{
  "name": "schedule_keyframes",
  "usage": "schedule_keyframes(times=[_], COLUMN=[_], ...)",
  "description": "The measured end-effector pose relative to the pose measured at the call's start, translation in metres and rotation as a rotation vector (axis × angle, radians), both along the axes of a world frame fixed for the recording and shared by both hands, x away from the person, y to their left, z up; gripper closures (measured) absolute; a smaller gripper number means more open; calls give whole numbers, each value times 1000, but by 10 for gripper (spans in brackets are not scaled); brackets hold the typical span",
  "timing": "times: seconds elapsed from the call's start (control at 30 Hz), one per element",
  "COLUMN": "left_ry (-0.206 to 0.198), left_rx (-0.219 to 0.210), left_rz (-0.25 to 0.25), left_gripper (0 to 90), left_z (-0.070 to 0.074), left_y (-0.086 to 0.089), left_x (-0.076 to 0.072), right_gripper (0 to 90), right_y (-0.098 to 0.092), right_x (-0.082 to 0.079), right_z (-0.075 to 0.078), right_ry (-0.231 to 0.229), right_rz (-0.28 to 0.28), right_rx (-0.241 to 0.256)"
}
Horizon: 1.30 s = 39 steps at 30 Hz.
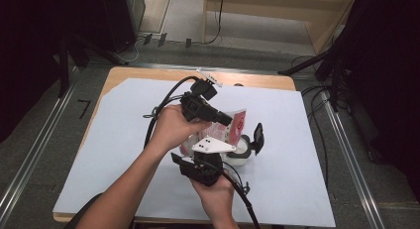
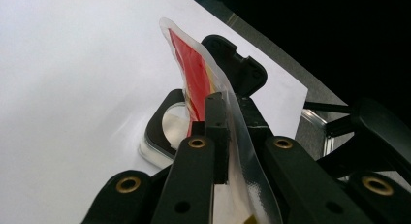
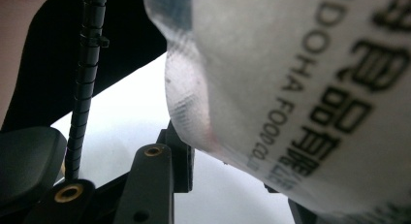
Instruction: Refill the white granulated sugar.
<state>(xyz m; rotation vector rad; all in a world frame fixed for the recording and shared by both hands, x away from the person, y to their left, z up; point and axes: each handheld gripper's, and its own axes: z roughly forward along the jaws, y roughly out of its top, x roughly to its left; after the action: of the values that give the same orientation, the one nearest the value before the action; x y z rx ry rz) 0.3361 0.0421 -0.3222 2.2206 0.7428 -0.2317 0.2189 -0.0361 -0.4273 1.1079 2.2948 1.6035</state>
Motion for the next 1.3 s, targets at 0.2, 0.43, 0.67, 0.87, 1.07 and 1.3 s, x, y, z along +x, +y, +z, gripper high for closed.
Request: schedule_keyframes(times=[0.2,0.43,0.67,0.87,1.07,1.3], left_ry=[5,-4,-10,-8,-15,-10], left_rx=[-2,13,14,13,10,11], left_rz=[1,1,-2,0,1,2], left_gripper=[870,870,871,871,871,870], left_z=[1,4,2,1,0,0], left_y=[-1,-2,0,0,1,0], left_x=[0,0,0,0,-3,-2], right_gripper=[638,638,638,639,639,639], right_y=[0,-1,1,0,0,0], right_x=[0,0,-1,-1,-1,-1], right_z=[1,2,2,1,-1,0], right_ry=[1,-1,-10,-2,5,0], right_rz=[-3,-4,-1,-1,9,1], right_rx=[2,11,-13,-10,5,-4])
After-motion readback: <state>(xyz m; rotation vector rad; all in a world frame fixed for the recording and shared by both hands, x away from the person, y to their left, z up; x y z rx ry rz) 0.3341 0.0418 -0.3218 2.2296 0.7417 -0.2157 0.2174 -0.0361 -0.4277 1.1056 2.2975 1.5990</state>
